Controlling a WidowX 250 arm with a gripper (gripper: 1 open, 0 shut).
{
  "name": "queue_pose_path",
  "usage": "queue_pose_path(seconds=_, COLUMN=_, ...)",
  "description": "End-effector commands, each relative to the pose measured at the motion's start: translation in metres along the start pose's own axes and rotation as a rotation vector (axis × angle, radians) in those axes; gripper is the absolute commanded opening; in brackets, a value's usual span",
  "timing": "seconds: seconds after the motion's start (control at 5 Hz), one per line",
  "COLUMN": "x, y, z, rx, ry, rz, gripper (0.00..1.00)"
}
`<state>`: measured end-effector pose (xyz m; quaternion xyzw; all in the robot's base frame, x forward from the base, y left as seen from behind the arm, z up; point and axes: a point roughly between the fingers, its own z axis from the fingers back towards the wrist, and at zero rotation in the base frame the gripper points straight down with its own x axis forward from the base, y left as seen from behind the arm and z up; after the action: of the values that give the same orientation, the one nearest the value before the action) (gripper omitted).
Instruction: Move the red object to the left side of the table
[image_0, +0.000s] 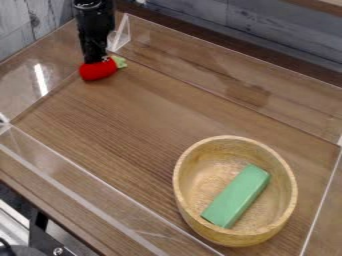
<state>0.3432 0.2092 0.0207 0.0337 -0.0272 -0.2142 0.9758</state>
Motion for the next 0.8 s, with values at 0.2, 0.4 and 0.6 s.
queue_pose_path(seconds=0.2, x=0.0032, y=-0.0091, z=-0.0185, rx=-0.059, ry=0.026, rz=0.017, gripper=0.0)
queue_pose_path(seconds=0.4, x=0.0044, y=-0.0084, z=-0.0178, rx=-0.07, ry=0.029, rz=0.021, gripper=0.0)
queue_pose_path(seconds=0.6, x=0.0057, y=-0.0079, z=-0.0171, rx=-0.081, ry=0.033, rz=0.024, gripper=0.0)
